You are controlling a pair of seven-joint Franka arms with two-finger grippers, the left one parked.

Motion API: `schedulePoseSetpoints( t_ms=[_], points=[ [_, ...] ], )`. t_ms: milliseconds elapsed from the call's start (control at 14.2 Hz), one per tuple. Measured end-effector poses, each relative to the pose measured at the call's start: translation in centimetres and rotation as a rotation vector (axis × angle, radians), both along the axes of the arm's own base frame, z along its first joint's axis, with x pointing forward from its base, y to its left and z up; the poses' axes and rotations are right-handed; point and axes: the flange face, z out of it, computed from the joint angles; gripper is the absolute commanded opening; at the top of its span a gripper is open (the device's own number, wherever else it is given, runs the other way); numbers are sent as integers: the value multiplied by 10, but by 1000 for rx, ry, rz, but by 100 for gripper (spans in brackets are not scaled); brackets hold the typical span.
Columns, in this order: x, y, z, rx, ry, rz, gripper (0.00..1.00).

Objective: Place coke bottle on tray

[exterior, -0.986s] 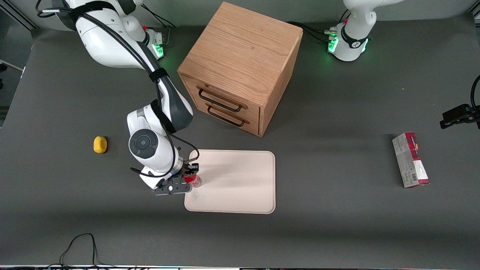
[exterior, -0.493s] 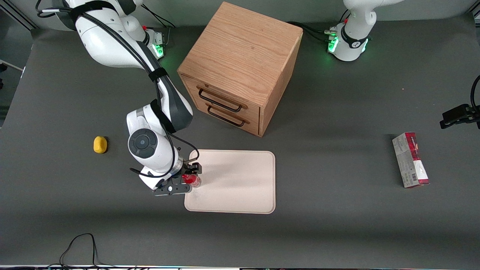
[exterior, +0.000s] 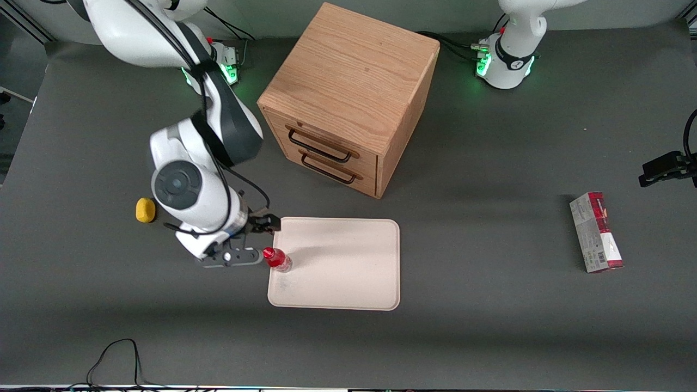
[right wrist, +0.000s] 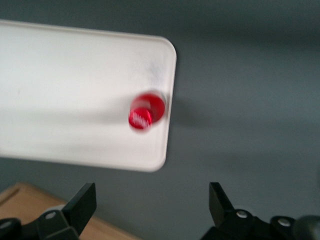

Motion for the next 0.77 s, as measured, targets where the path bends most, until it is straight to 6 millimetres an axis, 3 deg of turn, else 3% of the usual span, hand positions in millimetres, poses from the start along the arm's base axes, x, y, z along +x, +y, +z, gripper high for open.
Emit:
schedulePoseSetpoints(
  t_ms=[282, 423, 563, 775],
  points=[
    [-46, -20, 88, -19, 62, 3, 100],
    [-67, -29, 123, -19, 67, 4, 100],
    [-85, -46, 146, -17, 54, -9, 100],
    [-109, -95, 163, -6, 46, -24, 100]
  ],
)
